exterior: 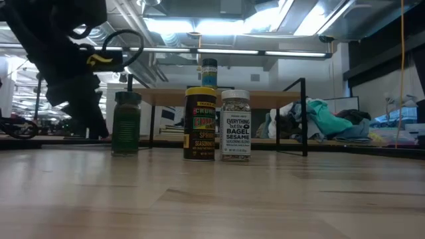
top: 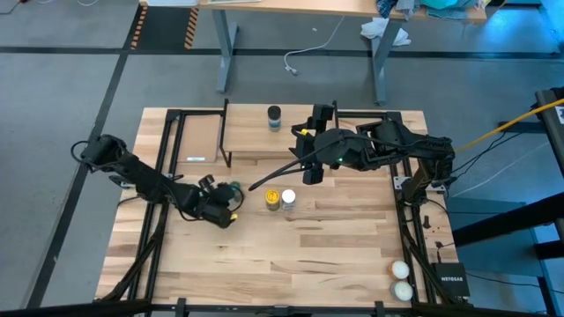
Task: Shelf spices
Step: Remove the green seasoning bottle from the shelf
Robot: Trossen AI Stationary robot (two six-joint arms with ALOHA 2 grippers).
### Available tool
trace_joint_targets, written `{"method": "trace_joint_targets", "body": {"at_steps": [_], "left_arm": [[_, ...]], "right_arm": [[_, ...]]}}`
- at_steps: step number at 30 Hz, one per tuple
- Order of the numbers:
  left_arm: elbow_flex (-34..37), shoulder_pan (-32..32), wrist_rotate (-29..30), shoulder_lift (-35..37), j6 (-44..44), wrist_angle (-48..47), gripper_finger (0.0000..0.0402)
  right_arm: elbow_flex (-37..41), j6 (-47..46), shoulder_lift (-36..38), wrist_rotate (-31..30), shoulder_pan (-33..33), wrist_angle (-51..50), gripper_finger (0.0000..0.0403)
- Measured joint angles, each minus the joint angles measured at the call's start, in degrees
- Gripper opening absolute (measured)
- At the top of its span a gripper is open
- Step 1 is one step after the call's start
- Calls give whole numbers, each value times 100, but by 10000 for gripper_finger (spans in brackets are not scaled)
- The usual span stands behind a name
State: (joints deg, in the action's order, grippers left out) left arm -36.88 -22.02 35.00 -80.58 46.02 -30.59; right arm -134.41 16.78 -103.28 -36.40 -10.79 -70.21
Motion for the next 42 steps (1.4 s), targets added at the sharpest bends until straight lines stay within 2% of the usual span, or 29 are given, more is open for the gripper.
{"method": "trace_joint_targets", "body": {"at_steps": [6, 9, 17, 21, 33, 42], "left_arm": [[2, 64, 356, 0, 408, -702, 0], [2, 243, 480, 0, 113, -657, 0], [0, 783, 495, 0, -1378, 152, 0], [0, 929, 238, 0, -1956, 768, 0], [0, 1021, -323, 0, -2733, 1806, 0], [0, 1001, -425, 0, -3065, 2291, 0]], "right_arm": [[0, -33, 0, 0, 0, -33, 264], [0, -39, 0, 0, 0, -32, 264], [0, -134, 0, 0, 0, -45, 264], [0, -146, 0, 0, 0, -80, 264], [0, -146, 0, 0, 0, -79, 264], [0, -146, 0, 0, 0, -72, 264]]}}
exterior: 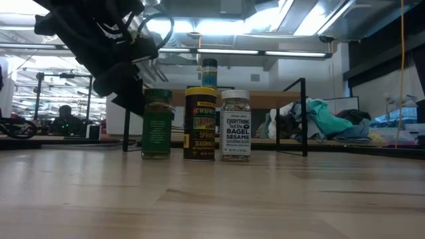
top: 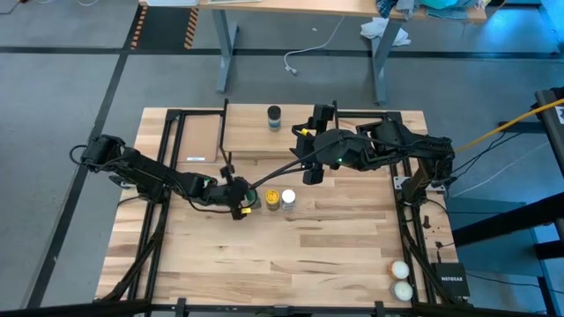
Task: Shelf spices
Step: Remove the green seasoning bottle from the shelf, then remove the black seasoning bottle from the shelf
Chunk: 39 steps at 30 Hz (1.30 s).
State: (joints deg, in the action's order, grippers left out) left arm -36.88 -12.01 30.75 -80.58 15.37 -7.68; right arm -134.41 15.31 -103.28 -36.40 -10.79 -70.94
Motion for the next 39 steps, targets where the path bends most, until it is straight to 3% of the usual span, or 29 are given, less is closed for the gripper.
{"method": "trace_joint_targets", "body": {"at_steps": [11, 20, 25, 33, 39], "left_arm": [[-139, -65, 38, 102, -204, 88, 0], [-520, -207, 1000, 1413, -1355, -27, 18], [-542, 168, 938, 2131, -2576, 486, 97], [-540, 819, 895, 2391, -3100, 893, 267], [-540, 1069, 947, 2382, -2693, 1299, 314]], "right_arm": [[0, 23, 0, -175, 0, 17, 264], [0, 184, 0, -250, 11, 163, 264], [0, 360, 0, -117, 44, 574, 264], [0, 1045, 0, -411, 35, 1594, 264], [-4, 998, 0, -459, 71, 1730, 264]]}}
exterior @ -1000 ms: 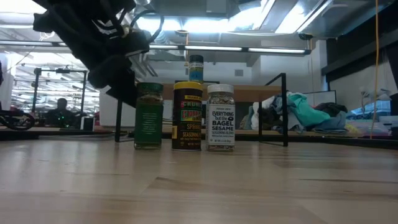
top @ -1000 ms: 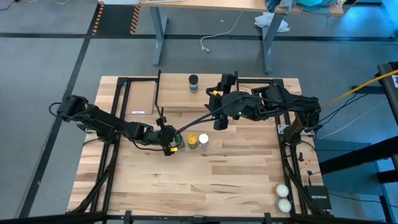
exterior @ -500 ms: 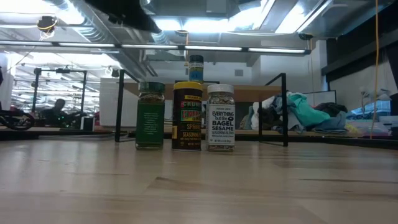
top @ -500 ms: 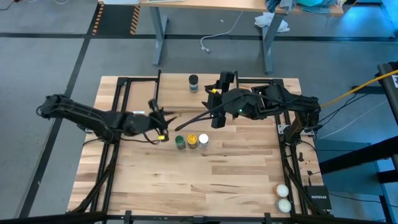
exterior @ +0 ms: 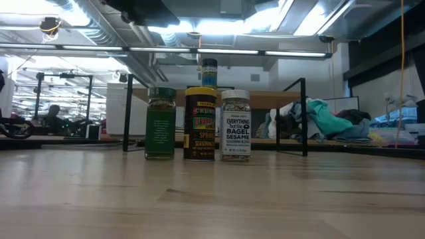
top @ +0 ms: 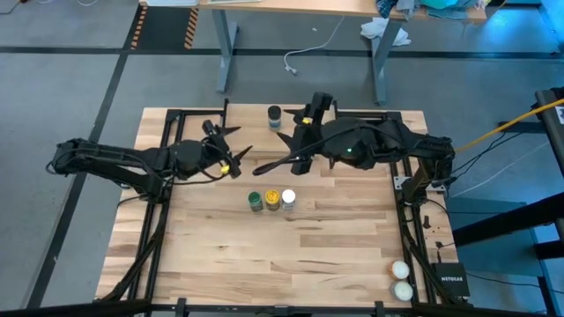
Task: Shelf spices
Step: Remove the black seasoning bottle from the shelf
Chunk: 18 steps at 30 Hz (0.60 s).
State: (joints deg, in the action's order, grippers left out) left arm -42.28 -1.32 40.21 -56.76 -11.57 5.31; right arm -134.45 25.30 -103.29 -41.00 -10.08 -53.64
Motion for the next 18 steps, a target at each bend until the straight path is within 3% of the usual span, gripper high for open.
{"method": "trace_joint_targets", "body": {"at_steps": [7, 9, 14, 18], "left_arm": [[-160, -188, 69, 148, 553, -428, 317], [-235, -238, 122, 265, 559, -596, 317], [-268, -355, 305, 681, 489, -975, 317], [-271, -363, 342, 1016, 581, -1381, 317]], "right_arm": [[0, -305, -268, 291, 553, -581, 264], [2, -419, -399, 735, 845, -619, 265], [2, -863, -733, 2535, 1597, -633, 293], [9, -878, -917, 2829, 2020, -665, 328]]}}
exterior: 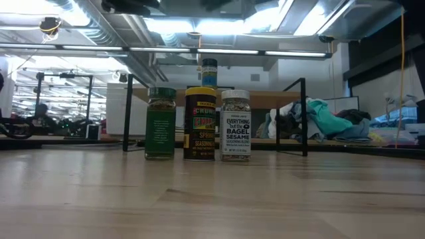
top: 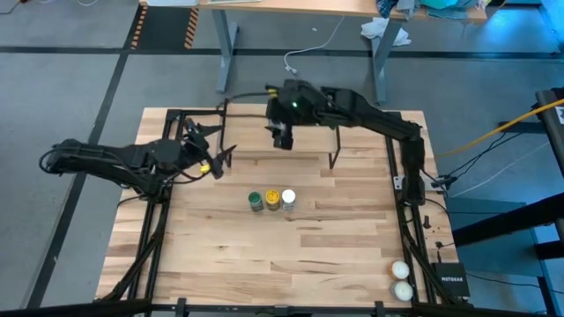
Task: Shelf spices
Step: Remove the black seasoning bottle from the shelf
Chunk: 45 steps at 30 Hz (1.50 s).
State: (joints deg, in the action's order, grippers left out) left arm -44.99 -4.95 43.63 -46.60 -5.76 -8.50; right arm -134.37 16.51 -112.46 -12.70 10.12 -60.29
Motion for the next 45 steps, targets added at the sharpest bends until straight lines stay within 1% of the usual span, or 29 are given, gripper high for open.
{"method": "trace_joint_targets", "body": {"at_steps": [3, 5, 13, 18, 23, 37, 39, 41, 45], "left_arm": [[0, 0, 62, 170, 54, -223, 317], [0, 0, 68, 257, 66, -314, 317], [0, 0, 68, 336, 37, -457, 316], [0, 0, 66, 336, -32, -456, 305], [0, 0, 66, 336, -76, -454, 295], [0, 4, 62, 336, -140, -451, 294], [0, 4, 62, 336, -177, -454, 294], [0, 4, 62, 336, -178, -456, 294], [0, 4, 60, 336, -219, -456, 294]], "right_arm": [[0, -64, -82, 120, 298, 16, 347], [0, -135, -137, 392, 502, -19, 353], [-7, -380, -399, 1134, 1121, 35, 351], [0, -559, -548, 1735, 1412, -166, 351], [-4, -531, -741, 1764, 1508, -209, 351], [-4, -428, -1247, 1761, 1505, -343, 350], [-3, -428, -1277, 1783, 1505, -390, 344], [0, -428, -1282, 1785, 1502, -439, 327], [-2, -452, -1275, 1909, 1503, -470, 269]]}}
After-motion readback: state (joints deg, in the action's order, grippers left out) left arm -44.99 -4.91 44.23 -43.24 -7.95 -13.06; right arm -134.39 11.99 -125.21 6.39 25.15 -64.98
